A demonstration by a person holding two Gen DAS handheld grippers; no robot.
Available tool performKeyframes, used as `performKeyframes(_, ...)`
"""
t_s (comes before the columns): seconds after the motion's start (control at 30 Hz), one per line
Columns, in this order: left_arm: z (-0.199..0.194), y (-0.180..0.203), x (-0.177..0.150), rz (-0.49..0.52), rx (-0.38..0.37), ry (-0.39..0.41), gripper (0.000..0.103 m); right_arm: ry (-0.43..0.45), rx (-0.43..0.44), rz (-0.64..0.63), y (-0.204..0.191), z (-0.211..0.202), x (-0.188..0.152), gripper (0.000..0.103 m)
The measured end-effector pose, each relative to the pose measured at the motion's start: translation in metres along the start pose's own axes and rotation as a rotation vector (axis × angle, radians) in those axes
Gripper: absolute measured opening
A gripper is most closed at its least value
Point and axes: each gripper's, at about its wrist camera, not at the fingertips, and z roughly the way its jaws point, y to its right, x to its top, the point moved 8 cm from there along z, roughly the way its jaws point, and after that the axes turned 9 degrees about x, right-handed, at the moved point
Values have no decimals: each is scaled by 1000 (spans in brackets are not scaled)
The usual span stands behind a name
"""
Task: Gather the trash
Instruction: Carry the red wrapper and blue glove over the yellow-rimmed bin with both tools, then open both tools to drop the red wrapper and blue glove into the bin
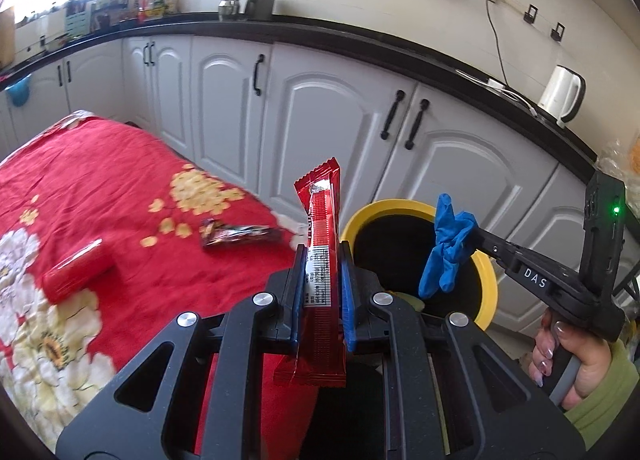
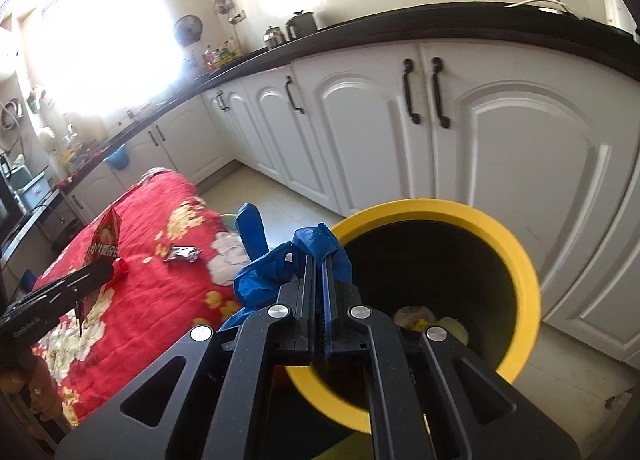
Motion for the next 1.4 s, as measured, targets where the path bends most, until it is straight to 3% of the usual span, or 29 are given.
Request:
performKeyframes(0.6,47,91,-2,97,-105,-62,10,4,-103,72,70,-14,-10,3)
performKeyframes(1.1,75,126,-8,127,-140,-109,11,-8,-132,116,98,-15,-20,6)
performKeyframes(1.17,78,125,-8,120,-133,-108,16,-9,-132,122,99,-15,-21,6)
performKeyframes(1.23,80,123,-8,111,-128,-110,36,-11,-133,123,100,-15,-22,10)
performKeyframes(1.3,80,120,-7,104,-120,-108,41,-9,-136,126,101,-15,-22,23)
performKeyframes(1.4,81,112,-7,91,-102,-108,44,-4,-142,132,102,-16,-22,32)
